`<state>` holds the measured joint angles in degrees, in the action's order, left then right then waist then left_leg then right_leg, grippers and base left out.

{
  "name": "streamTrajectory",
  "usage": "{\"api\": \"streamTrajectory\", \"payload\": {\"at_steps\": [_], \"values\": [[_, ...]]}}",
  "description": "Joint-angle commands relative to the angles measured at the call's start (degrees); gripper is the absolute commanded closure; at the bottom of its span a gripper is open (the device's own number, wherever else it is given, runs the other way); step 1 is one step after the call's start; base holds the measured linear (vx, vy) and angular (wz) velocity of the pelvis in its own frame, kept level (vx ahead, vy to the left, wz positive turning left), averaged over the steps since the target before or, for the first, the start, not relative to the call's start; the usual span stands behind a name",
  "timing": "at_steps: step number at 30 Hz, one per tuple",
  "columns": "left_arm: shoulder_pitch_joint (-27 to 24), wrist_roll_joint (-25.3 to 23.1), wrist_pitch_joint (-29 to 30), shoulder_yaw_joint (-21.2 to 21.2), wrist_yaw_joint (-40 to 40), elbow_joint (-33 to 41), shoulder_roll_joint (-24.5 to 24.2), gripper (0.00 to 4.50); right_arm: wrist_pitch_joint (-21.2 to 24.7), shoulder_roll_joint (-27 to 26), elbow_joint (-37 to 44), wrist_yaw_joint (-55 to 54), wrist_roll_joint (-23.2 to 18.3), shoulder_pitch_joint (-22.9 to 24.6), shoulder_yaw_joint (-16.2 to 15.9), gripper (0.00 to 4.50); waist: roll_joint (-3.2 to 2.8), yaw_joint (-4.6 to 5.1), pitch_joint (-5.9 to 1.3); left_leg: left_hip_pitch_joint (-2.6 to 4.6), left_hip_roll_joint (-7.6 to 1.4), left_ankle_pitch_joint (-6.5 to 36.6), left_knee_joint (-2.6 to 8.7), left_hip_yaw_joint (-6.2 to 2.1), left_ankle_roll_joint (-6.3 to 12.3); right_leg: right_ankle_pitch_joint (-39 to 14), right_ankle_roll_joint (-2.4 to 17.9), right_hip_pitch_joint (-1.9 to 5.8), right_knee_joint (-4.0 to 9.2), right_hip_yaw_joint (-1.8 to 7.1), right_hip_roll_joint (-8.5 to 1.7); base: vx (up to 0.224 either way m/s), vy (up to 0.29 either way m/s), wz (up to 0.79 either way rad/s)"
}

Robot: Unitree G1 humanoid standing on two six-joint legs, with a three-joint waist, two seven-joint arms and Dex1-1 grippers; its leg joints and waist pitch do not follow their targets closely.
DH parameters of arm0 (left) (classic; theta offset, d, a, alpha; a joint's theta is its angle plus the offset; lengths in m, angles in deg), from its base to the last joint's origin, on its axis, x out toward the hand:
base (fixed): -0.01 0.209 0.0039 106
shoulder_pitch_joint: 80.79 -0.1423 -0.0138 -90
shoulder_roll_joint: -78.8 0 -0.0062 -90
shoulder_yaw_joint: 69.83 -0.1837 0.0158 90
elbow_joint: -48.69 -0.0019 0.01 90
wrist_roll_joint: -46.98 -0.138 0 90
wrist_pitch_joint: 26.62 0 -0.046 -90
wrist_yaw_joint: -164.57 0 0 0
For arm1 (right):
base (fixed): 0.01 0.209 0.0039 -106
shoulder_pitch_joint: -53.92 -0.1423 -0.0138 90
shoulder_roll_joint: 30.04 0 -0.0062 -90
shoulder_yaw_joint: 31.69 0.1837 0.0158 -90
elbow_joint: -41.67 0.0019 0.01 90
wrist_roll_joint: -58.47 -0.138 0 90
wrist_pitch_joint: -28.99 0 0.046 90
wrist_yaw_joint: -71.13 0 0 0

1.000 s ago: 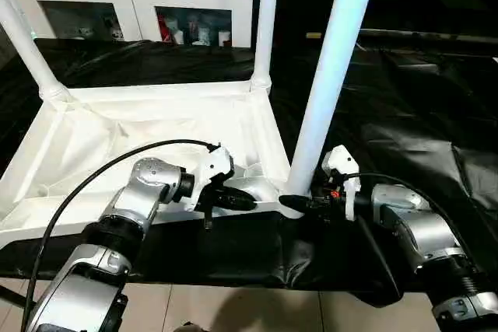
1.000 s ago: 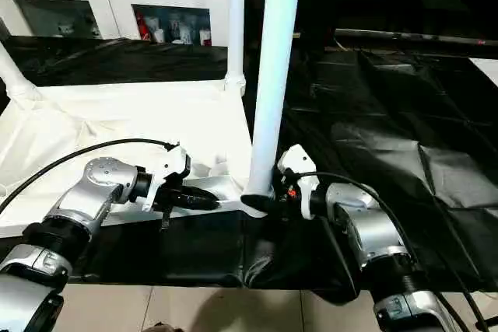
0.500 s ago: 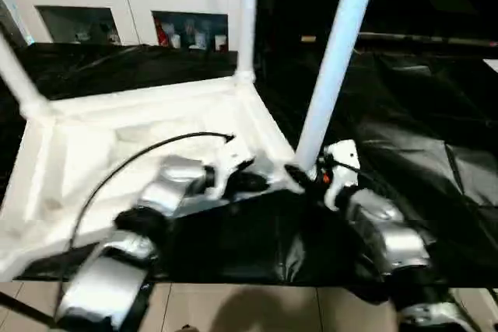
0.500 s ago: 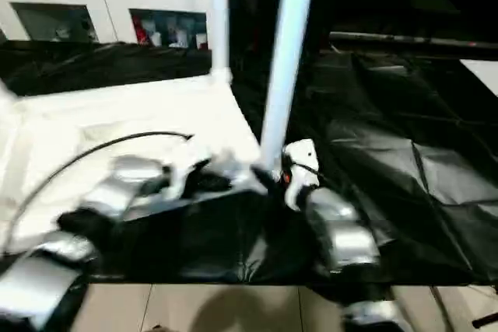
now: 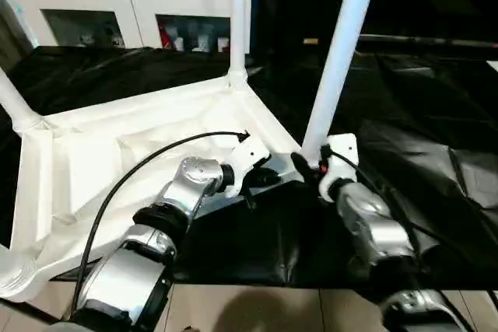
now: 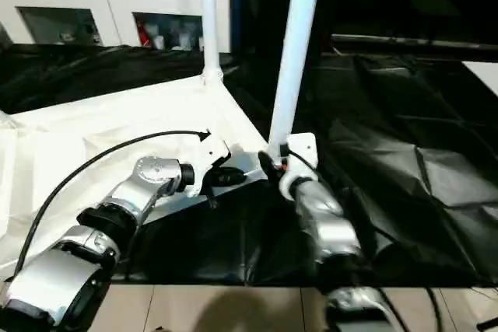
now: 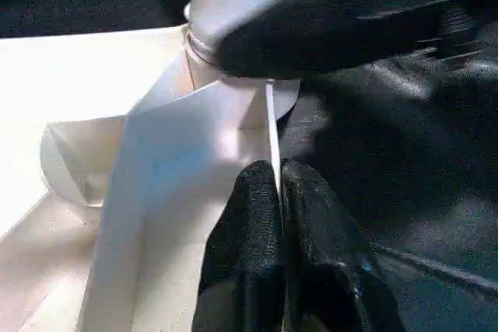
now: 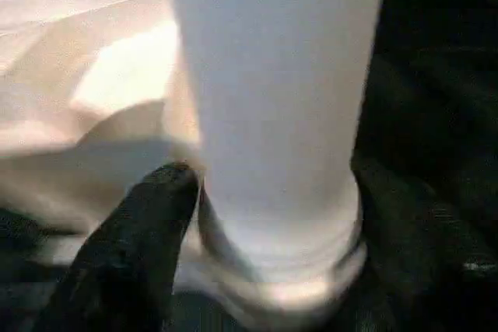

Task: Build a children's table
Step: Rotate leg to tighten

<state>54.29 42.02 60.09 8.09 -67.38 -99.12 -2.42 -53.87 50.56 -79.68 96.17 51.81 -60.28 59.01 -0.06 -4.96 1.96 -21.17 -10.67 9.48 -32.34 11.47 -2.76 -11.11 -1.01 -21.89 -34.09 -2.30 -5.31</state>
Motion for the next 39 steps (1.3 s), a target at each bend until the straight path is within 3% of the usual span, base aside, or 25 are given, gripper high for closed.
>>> {"api": "streamTrajectory", "payload": {"at_steps": [1,2,3,4,8,10,14,20,26,31,35,37,38,39], "values": [[-0.6,0.2,-1.3,-0.9,-3.7,0.9,-0.6,4.50,1.3,1.1,2.7,7.8,-1.8,0.1,-3.6,0.71,0.41,0.15,-2.83,0.70,-2.43,16.1,3.93,-1.34,1.45,-12.5,10.7,1.56,4.58,1.92,-3.29,0.000,0.000,0.00],[-0.8,0.3,-1.3,-1.0,-4.5,1.3,-1.0,4.50,1.6,1.8,3.1,8.9,-2.1,0.1,-3.6,0.71,0.50,0.26,-2.84,0.55,-2.44,15.1,3.79,-1.27,1.85,-11.1,11.3,1.75,4.39,1.89,-3.20,0.000,0.000,0.00],[-1.7,0.6,-1.4,-1.2,-7.3,2.2,-2.2,4.50,2.4,4.1,4.3,12.6,-2.8,0.3,-4.0,0.67,0.98,0.20,-2.85,0.53,-2.48,14.6,3.77,-1.22,2.17,-10.5,11.6,1.84,4.33,1.82,-3.14,0.000,0.000,0.00],[-2.4,1.0,-1.0,-1.3,-9.4,3.1,-3.3,4.50,3.2,6.6,6.0,16.9,-3.5,0.6,-4.8,0.59,0.66,0.10,-2.94,0.55,-2.61,13.5,3.61,-1.17,2.76,-8.6,12.5,1.79,3.99,1.83,-3.22,0.000,0.000,0.00],[-4.4,2.6,0.1,-1.8,-16.9,6.5,-6.1,4.50,4.7,12.0,10.0,26.8,-4.5,1.6,-6.9,0.59,0.72,-0.34,-3.15,0.45,-2.73,9.1,2.99,-0.77,4.91,-0.2,15.2,2.09,2.84,1.56,-2.82,0.000,0.000,0.00],[-5.9,3.2,0.5,-3.2,-22.3,9.1,-8.2,4.50,5.7,14.3,10.9,31.1,-5.0,1.6,-7.7,0.59,0.67,-0.38,-3.15,0.53,-2.84,8.8,2.88,-0.70,5.59,0.8,16.0,2.02,2.70,1.52,-2.87,0.000,0.000,0.00],[-7.0,3.7,1.5,-3.8,-24.6,11.3,-9.5,4.50,6.3,15.7,11.3,33.9,-4.7,1.6,-9.1,0.59,0.66,-0.56,-2.95,0.72,-3.05,10.3,3.06,-0.58,4.65,-2.6,16.5,1.69,2.91,1.55,-3.02,0.000,0.000,0.00],[-7.8,3.8,2.6,-3.1,-24.2,13.0,-10.4,4.50,5.9,16.2,10.3,35.8,-3.8,1.5,-10.9,1.18,0.90,-0.68,-2.75,0.85,-3.02,13.0,3.43,-0.73,2.03,-6.9,15.3,1.64,3.30,1.68,-3.13,0.000,0.000,0.00],[-8.5,4.2,3.3,-2.8,-23.3,14.2,-10.9,4.50,5.6,16.0,9.8,36.0,-3.4,1.6,-11.5,1.62,0.94,-0.76,-2.94,0.75,-2.90,10.3,3.11,-0.68,3.00,-2.7,15.8,1.77,2.85,1.60,-3.04,0.000,0.000,0.00],[-9.0,4.3,3.4,-2.9,-23.1,14.6,-11.2,4.50,5.4,15.8,9.3,35.0,-3.5,1.7,-11.1,1.98,0.59,-0.60,-2.93,0.80,-2.88,11.2,3.16,-0.74,2.69,-3.2,15.9,1.85,2.90,1.58,-2.98,0.000,0.000,0.00],[-8.4,4.1,4.0,-2.0,-19.2,13.1,-9.8,4.50,5.3,14.5,8.2,30.6,-3.3,2.8,-9.1,2.17,0.68,-0.34,-2.85,0.90,-2.90,12.4,3.29,-0.75,2.02,-4.7,15.8,1.78,3.08,1.62,-2.96,0.000,0.000,0.00],[-7.9,3.9,4.1,-1.5,-16.7,12.0,-9.0,4.50,5.4,13.5,7.6,28.0,-3.2,3.0,-8.1,2.29,0.84,-0.01,-2.52,1.10,-2.82,15.4,3.62,-0.83,0.96,-9.7,14.9,1.51,3.69,1.72,-3.11,0.000,0.000,0.00],[-6.6,3.2,4.0,-0.8,-11.6,9.6,-7.3,4.50,5.6,11.8,6.2,23.2,-3.0,3.5,-6.6,2.33,1.12,0.17,-2.43,1.14,-2.79,16.8,3.76,-0.94,0.23,-12.8,14.1,1.51,4.00,1.80,-3.16,0.000,0.000,0.00],[-5.1,2.5,4.2,-0.3,-6.5,7.1,-5.4,4.50,5.7,9.7,5.3,18.5,-2.9,4.0,-5.2,2.35,0.93,0.16,-2.32,1.30,-2.75,18.0,3.90,-1.07,-0.37,-15.6,13.2,1.30,4.33,1.90,-3.33,0.000,0.000,0.00]]}}
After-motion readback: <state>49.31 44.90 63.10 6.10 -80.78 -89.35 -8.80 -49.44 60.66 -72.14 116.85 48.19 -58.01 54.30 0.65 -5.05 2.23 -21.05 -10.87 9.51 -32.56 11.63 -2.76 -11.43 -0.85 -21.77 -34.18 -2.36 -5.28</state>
